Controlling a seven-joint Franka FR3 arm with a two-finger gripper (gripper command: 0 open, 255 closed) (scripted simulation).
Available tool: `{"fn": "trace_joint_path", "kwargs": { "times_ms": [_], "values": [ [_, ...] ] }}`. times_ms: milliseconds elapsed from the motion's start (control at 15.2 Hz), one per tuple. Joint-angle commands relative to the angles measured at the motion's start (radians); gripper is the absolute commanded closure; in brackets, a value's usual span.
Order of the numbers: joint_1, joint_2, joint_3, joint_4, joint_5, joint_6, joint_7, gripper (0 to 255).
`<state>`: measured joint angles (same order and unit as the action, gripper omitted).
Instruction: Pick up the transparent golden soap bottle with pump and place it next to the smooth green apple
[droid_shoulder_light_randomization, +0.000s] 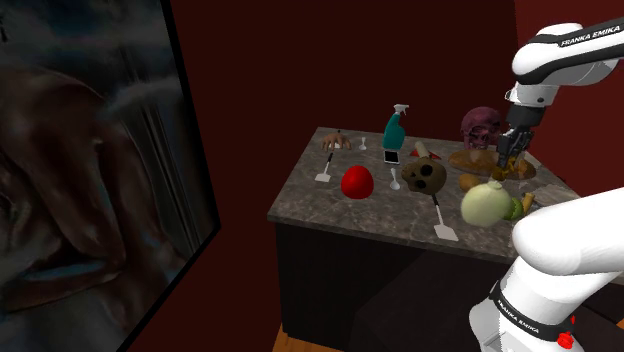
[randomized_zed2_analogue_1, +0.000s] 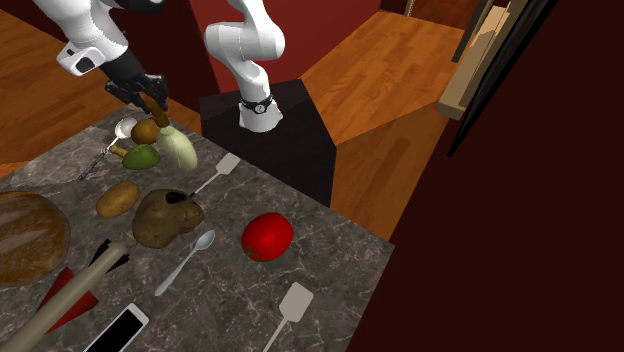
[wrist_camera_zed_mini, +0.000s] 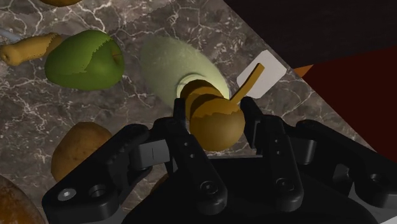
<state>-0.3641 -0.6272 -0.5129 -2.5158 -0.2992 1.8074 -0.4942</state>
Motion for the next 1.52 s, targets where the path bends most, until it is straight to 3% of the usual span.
{"fn": "trace_joint_path", "kwargs": {
  "times_ms": [0,330,396,726,990,1452],
  "values": [
    [0.000,0.003,-0.003,-0.004,-0.002,0.008,-0.001,255],
    [0.000,0.003,-0.003,-0.004,-0.002,0.008,-0.001,255],
    [0.000,0.003,-0.003,-0.004,-0.002,0.008,-0.001,0],
    [0.000,0.003,-0.003,-0.004,-0.002,0.008,-0.001,0],
    [0.012,0.003,0.025,0.120,0.025,-0.116,-0.008,0],
    [0.012,0.003,0.025,0.120,0.025,-0.116,-0.008,0]
  ]
}}
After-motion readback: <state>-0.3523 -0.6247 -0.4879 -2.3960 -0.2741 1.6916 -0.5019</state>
